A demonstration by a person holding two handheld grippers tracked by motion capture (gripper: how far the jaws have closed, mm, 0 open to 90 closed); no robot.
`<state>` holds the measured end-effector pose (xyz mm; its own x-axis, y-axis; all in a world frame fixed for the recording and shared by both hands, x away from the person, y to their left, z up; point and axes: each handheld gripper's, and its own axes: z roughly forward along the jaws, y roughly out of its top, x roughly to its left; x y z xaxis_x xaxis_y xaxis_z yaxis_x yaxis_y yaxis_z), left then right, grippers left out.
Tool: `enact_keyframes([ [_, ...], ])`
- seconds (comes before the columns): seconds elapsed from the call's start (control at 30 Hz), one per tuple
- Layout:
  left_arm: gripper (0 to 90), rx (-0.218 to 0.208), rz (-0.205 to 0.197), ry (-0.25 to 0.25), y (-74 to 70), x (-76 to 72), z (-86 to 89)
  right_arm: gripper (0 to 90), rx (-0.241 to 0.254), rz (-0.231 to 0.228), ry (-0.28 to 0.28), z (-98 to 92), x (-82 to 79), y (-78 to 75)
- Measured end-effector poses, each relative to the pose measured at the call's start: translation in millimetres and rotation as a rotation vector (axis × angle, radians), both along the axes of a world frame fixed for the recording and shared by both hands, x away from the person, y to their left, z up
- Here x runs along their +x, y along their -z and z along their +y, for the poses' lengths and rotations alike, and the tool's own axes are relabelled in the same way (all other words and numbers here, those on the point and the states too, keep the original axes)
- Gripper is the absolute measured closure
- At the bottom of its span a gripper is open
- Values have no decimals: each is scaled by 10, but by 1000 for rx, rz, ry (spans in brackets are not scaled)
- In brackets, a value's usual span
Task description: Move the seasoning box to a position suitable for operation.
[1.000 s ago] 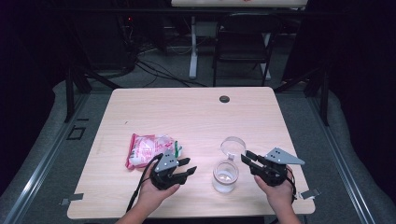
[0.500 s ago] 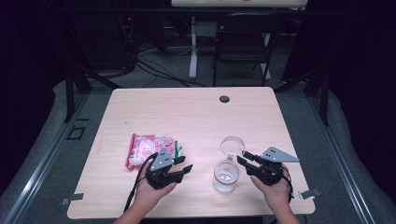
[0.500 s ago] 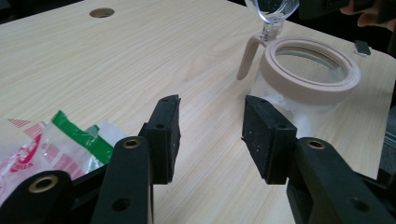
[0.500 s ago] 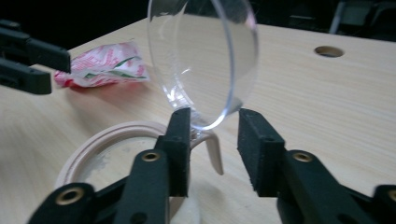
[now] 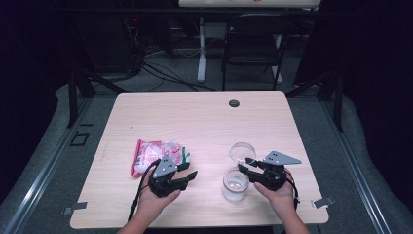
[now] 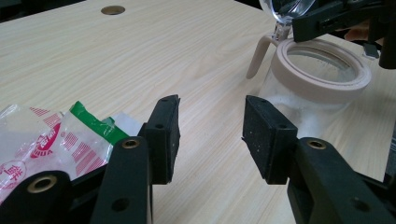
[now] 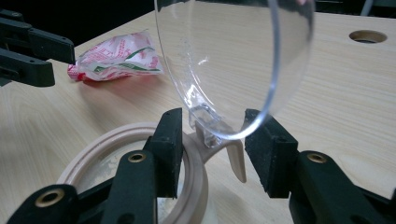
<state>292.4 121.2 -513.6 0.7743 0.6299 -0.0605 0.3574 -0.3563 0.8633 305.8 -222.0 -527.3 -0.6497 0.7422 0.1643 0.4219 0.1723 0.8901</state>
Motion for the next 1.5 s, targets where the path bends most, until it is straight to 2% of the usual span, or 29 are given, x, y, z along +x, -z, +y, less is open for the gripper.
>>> enact_keyframes([
  [0.13,563,1,5,-12,10,-14,26,586,7,4,-16,24,38,3],
  [0.37,563,2,8,-29,19,-34,76,617,51,39,-50,21,111,23],
  [0.43,563,7,8,-32,18,-36,89,618,77,54,-58,29,136,35],
  [0.7,562,6,13,-43,25,-48,114,637,75,53,-68,48,166,33],
  [0.97,562,6,11,-42,31,-46,109,678,88,48,-43,57,173,39],
  [1.0,562,8,10,-42,30,-44,111,684,104,42,-28,66,173,43],
  [1.13,561,12,12,-45,28,-43,120,687,97,40,-17,82,173,44],
  [1.23,562,11,11,-46,26,-41,123,708,116,44,-7,90,186,53],
  [1.33,561,6,7,-48,30,-40,124,740,155,59,8,95,207,64],
  [1.5,561,7,5,-50,29,-37,133,811,169,64,8,94,205,70],
])
